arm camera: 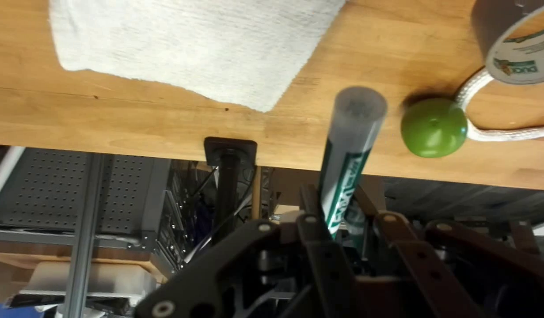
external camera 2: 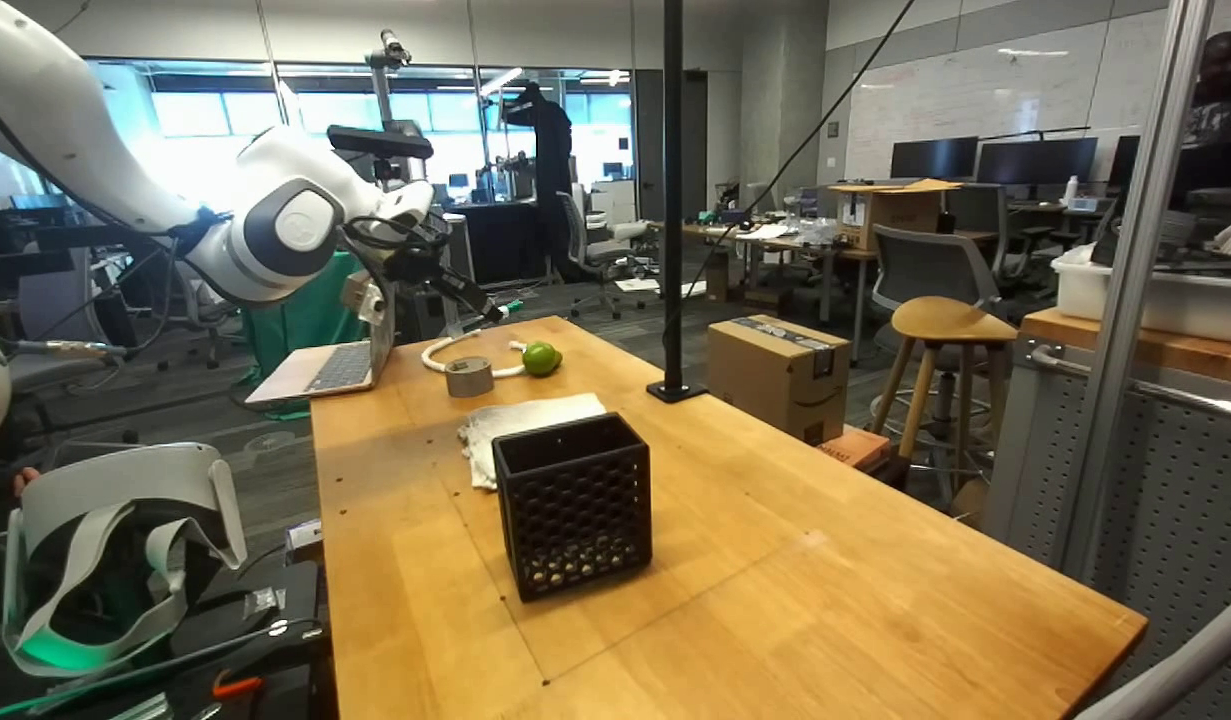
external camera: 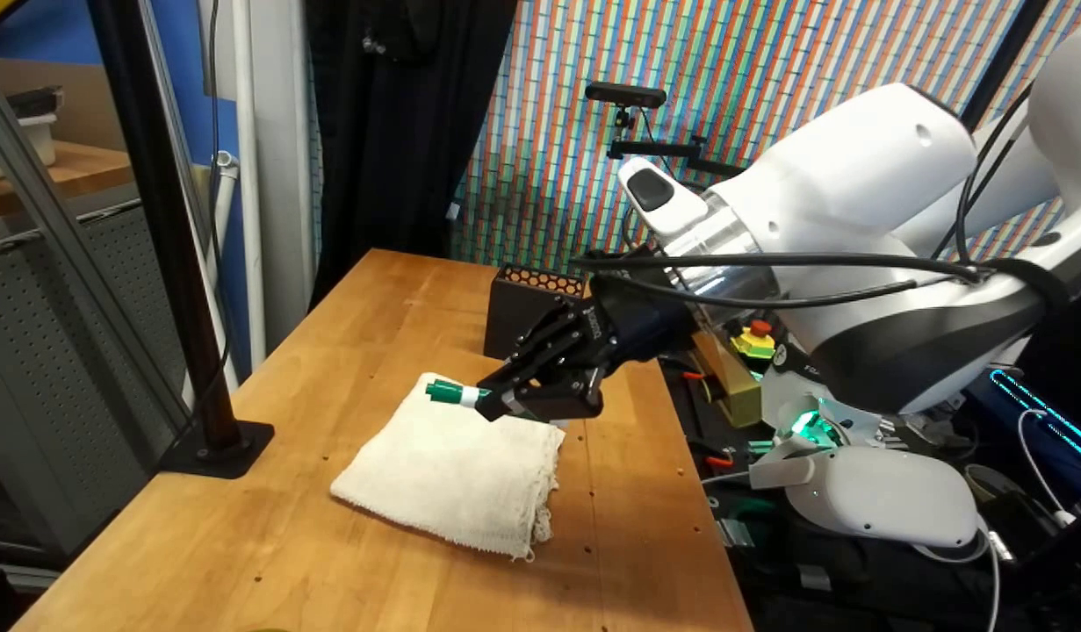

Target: Put the marker on the cloth, fold the cloth and put it in the box

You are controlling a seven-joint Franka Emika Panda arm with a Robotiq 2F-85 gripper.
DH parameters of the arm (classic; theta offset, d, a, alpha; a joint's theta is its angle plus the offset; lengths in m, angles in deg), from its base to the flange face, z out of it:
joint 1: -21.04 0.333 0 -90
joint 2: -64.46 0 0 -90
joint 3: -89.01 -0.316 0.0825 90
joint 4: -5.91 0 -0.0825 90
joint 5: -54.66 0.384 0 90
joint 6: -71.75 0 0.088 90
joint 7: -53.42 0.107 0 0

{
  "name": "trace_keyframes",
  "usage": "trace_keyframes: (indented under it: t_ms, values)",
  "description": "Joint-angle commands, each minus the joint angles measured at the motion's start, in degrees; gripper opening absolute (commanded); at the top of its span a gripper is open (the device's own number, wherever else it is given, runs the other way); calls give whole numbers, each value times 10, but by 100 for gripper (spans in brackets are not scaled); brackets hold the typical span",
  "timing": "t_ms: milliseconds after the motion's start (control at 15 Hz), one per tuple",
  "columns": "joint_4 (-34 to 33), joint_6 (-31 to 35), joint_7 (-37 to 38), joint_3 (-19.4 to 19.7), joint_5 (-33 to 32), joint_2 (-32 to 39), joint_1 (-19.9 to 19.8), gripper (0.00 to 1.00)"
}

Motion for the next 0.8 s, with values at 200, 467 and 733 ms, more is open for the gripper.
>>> trace_keyframes:
  t_ms: [200,467,733]
  values:
    - [12,21,2,-46,-21,19,-66,16]
    - [5,34,-4,-117,-19,28,-144,16]
    - [-8,65,-11,-184,-18,29,-226,16]
